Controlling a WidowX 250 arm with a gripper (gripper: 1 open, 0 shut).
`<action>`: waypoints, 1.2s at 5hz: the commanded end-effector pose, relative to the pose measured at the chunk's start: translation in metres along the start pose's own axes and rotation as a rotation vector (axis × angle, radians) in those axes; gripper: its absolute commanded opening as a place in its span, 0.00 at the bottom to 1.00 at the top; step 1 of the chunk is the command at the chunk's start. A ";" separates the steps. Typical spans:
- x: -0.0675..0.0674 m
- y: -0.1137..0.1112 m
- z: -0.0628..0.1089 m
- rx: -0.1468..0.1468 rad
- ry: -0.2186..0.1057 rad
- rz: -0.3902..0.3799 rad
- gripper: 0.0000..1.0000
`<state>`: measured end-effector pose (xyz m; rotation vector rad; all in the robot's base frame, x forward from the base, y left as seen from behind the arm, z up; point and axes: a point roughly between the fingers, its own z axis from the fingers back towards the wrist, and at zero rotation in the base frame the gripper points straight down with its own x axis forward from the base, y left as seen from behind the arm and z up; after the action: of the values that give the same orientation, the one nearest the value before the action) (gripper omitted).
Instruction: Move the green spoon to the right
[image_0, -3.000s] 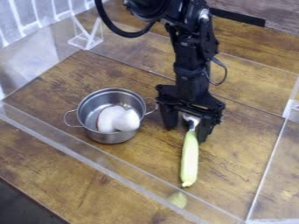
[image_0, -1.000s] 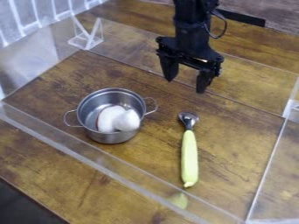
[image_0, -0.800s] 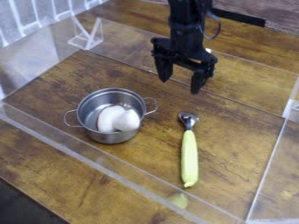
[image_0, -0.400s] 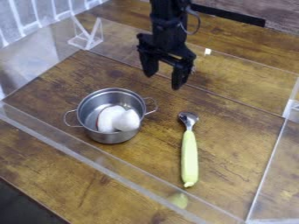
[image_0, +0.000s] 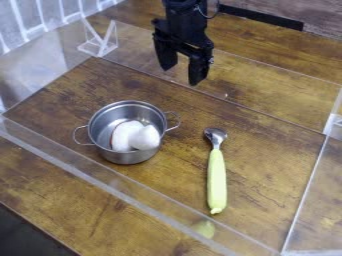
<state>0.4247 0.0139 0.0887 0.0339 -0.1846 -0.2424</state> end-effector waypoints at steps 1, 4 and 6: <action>0.010 0.016 0.038 0.027 -0.093 0.014 1.00; -0.004 -0.001 0.032 0.045 -0.087 0.071 1.00; 0.000 0.004 -0.008 0.073 -0.081 0.160 1.00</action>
<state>0.4185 0.0251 0.0563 0.0757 -0.2081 -0.0619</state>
